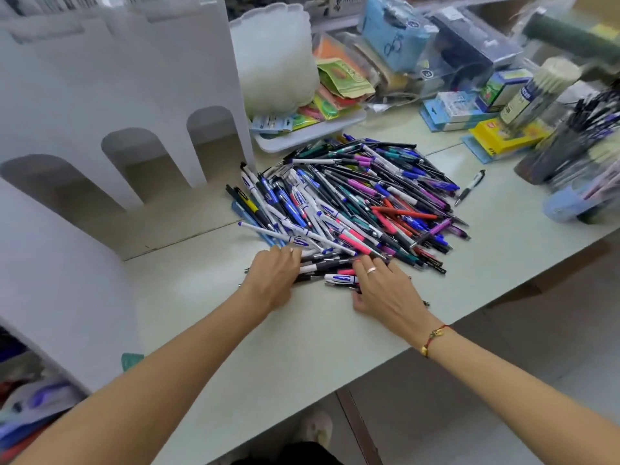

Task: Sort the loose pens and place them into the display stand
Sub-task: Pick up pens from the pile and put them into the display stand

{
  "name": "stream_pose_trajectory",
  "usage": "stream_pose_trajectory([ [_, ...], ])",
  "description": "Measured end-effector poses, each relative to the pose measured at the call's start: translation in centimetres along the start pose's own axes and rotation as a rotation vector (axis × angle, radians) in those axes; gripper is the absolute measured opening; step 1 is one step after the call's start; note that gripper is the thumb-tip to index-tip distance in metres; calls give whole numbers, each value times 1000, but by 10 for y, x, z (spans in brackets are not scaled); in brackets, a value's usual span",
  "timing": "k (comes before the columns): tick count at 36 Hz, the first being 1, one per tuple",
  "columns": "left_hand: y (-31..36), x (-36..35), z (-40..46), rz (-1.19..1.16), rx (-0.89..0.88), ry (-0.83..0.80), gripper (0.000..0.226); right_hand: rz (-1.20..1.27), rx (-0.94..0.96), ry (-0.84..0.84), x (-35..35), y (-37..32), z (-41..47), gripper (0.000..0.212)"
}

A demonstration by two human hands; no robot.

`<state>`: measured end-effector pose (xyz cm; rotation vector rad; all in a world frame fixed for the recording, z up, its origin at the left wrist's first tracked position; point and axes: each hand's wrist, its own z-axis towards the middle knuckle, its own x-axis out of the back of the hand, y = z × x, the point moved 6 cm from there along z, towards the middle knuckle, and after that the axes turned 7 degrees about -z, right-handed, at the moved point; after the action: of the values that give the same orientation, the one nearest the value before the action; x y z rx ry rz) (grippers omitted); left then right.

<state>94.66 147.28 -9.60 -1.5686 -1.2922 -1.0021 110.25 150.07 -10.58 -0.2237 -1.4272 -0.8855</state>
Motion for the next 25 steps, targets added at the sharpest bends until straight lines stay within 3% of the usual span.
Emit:
stream_pose_trajectory([
  [4,-3,0,3,92,-15,-103,29,-72,65,31,5,-6,9,13],
  [9,-24,-9,-18,-50,20,-106,30,-93,201,-51,3,-9,9,15],
  [12,-39,-21,-33,-302,85,-190,17,-40,216,-76,4,-5,9,19],
  [15,-50,-29,-45,-703,189,-331,10,16,183,-38,15,0,12,27],
  [19,-46,-27,-71,-1562,312,-451,5,80,141,-26,28,3,16,34],
  [23,-43,-26,-84,-2344,399,-425,11,269,11,67,42,7,29,17],
  [25,-42,-22,-86,-2530,409,-392,12,366,-109,118,52,8,39,24],
])
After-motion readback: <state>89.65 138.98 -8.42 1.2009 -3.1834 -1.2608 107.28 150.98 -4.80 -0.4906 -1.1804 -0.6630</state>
